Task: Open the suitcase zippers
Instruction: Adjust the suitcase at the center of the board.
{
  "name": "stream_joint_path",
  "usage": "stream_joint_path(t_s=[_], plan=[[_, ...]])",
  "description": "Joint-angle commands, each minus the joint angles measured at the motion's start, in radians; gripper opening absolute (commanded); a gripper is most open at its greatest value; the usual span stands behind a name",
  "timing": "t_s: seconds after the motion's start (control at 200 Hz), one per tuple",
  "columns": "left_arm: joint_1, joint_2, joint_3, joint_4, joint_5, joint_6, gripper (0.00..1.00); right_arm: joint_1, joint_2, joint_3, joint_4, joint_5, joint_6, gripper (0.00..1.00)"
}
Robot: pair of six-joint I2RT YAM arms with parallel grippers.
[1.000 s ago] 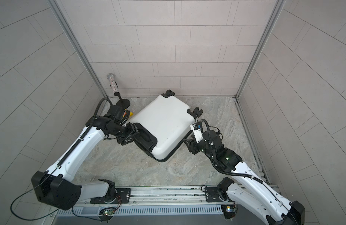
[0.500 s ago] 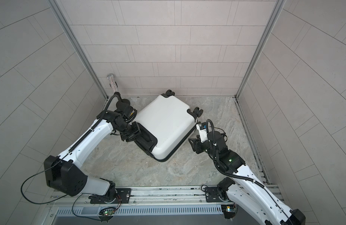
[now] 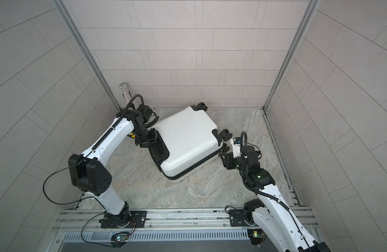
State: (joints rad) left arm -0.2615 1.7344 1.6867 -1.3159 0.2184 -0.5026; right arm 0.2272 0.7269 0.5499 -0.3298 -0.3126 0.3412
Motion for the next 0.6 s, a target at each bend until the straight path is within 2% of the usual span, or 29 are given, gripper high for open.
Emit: stream_joint_path(t_s=[0.0,0.225,0.35,0.46,0.596], plan=[[0.022,0.082,0.077,-0.009,-0.157,0.218,0.39,-0.02,-0.005,-0.014,0.054,-0.026,0.002,0.6],[0.042,0.235,0.353,-0.053,-0.209,0.319,0.4,-0.053,-0.033,-0.029,0.077,-0.074,0.025,0.6],[0.042,0.273,0.501,-0.103,-0.185,0.341,0.47,-0.06,-0.083,-0.038,0.076,-0.085,0.038,0.6],[0.037,0.227,0.547,-0.102,-0.156,0.357,0.52,-0.06,-0.137,-0.057,0.081,-0.118,0.037,0.59],[0.001,0.099,0.49,-0.014,-0.134,0.419,0.57,-0.06,-0.206,-0.089,0.08,-0.111,0.06,0.59]])
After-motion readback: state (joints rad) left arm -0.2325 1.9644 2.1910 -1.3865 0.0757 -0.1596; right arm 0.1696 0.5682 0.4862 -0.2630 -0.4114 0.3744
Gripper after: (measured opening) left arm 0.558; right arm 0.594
